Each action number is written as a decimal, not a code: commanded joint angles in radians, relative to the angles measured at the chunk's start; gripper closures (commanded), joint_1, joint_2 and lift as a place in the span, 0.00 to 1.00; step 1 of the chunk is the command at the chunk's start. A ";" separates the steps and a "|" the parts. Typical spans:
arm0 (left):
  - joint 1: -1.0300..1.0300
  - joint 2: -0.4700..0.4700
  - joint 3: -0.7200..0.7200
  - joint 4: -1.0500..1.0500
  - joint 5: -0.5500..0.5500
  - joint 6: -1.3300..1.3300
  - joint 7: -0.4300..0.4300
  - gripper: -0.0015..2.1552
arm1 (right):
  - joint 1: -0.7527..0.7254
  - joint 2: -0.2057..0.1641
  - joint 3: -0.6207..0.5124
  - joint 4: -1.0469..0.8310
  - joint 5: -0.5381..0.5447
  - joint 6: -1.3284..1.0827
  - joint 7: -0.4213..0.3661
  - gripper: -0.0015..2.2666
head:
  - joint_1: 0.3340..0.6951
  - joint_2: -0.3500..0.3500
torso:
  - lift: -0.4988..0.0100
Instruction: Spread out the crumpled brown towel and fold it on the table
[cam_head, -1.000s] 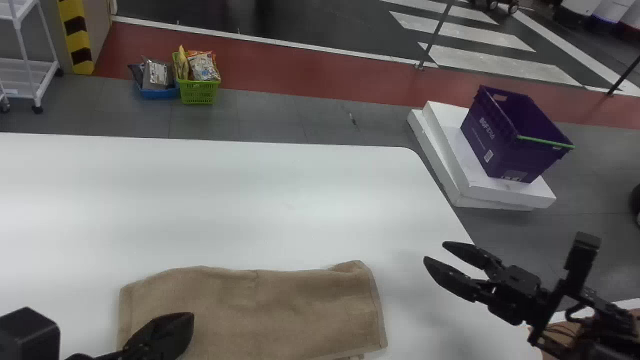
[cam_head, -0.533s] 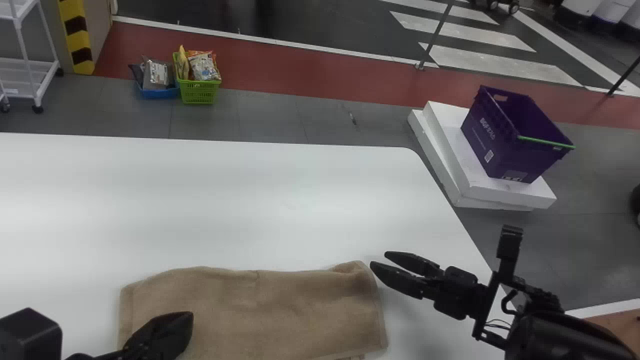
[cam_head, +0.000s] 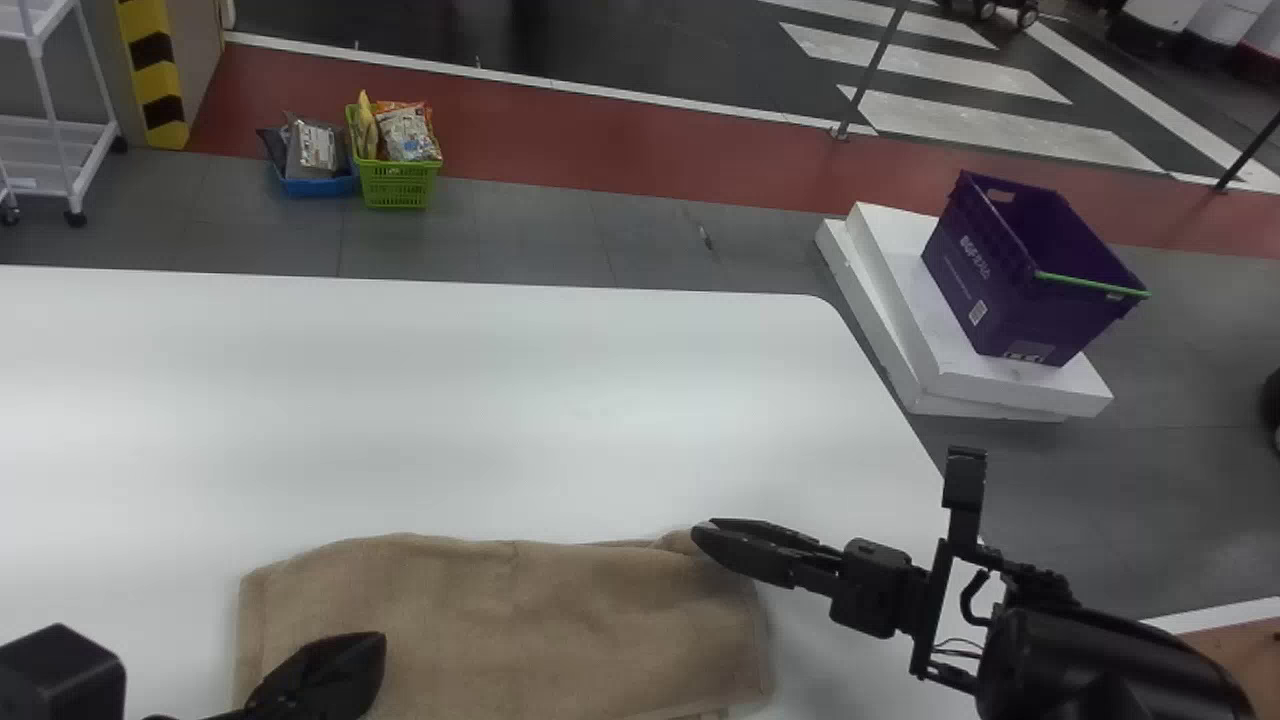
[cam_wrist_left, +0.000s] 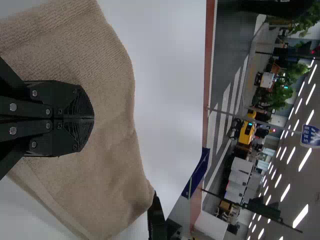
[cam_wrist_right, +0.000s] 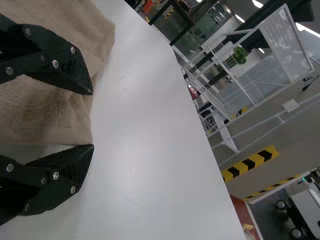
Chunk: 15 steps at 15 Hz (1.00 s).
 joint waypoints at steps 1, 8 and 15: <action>0.004 0.000 0.000 -0.004 -0.001 0.003 0.000 0.89 | 0.002 0.000 -0.004 -0.012 0.002 0.026 0.006 0.40 | 1.00 0.00 | 0.73; 0.007 0.000 -0.008 -0.003 -0.008 0.000 0.000 0.89 | -0.004 -0.006 -0.115 -0.044 0.008 0.066 0.006 0.57 | 1.00 0.00 | 0.73; 0.015 0.000 -0.014 -0.007 -0.011 0.000 0.003 0.89 | 0.038 0.011 -0.141 -0.059 0.029 -0.050 -0.035 0.15 | 1.00 0.00 | 0.73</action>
